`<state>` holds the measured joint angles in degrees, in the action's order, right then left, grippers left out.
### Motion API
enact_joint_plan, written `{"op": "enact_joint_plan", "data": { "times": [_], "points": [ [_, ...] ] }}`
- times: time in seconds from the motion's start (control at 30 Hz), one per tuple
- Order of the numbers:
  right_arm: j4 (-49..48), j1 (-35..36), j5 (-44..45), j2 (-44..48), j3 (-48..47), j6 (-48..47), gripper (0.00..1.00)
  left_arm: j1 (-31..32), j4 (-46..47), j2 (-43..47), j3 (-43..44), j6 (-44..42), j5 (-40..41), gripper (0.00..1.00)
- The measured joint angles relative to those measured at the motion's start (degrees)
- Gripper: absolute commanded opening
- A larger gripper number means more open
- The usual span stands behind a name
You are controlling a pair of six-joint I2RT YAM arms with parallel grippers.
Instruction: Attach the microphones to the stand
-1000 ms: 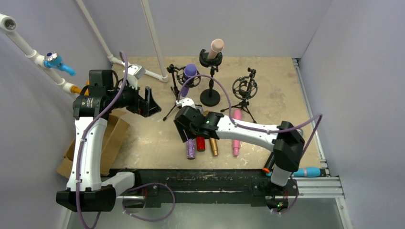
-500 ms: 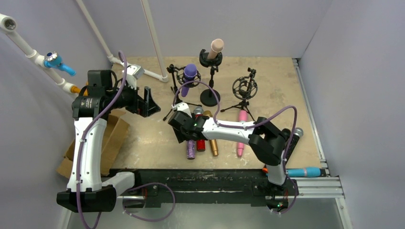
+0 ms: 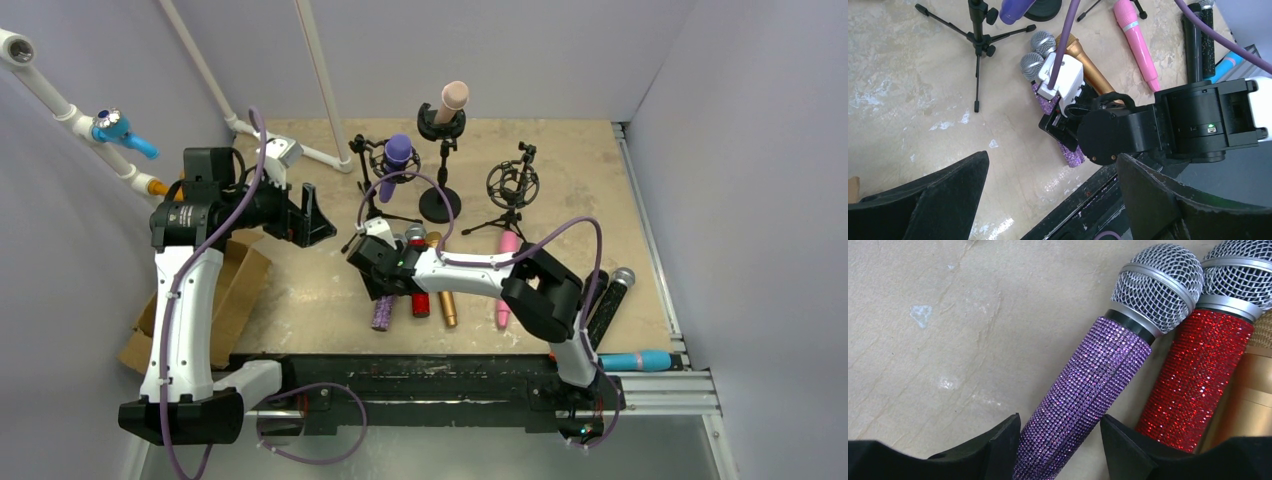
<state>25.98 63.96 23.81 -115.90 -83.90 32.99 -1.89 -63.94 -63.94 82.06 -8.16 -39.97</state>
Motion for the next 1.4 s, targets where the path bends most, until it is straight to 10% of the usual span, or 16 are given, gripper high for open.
{"op": "enact_joint_plan", "data": {
  "times": [0.33,0.53,0.9,1.4],
  "points": [
    [-2.58,0.0,-2.78,-1.05,-1.07,0.57,0.24,0.0,-0.52,0.81,0.66,-0.02,-0.33,1.0],
    [-2.95,0.0,-4.63,-1.05,-1.16,0.33,0.49,0.0,-0.96,1.88,1.2,-0.07,-0.37,1.0],
    [-3.08,-0.04,-6.01,-2.47,-2.58,-0.22,0.25,-0.02,-1.55,2.16,1.86,-0.04,-0.59,1.0],
    [-2.05,-0.02,-6.84,-6.34,-7.17,-2.12,0.6,-0.02,-1.77,4.07,3.37,0.0,-0.57,1.0]
  ]
}}
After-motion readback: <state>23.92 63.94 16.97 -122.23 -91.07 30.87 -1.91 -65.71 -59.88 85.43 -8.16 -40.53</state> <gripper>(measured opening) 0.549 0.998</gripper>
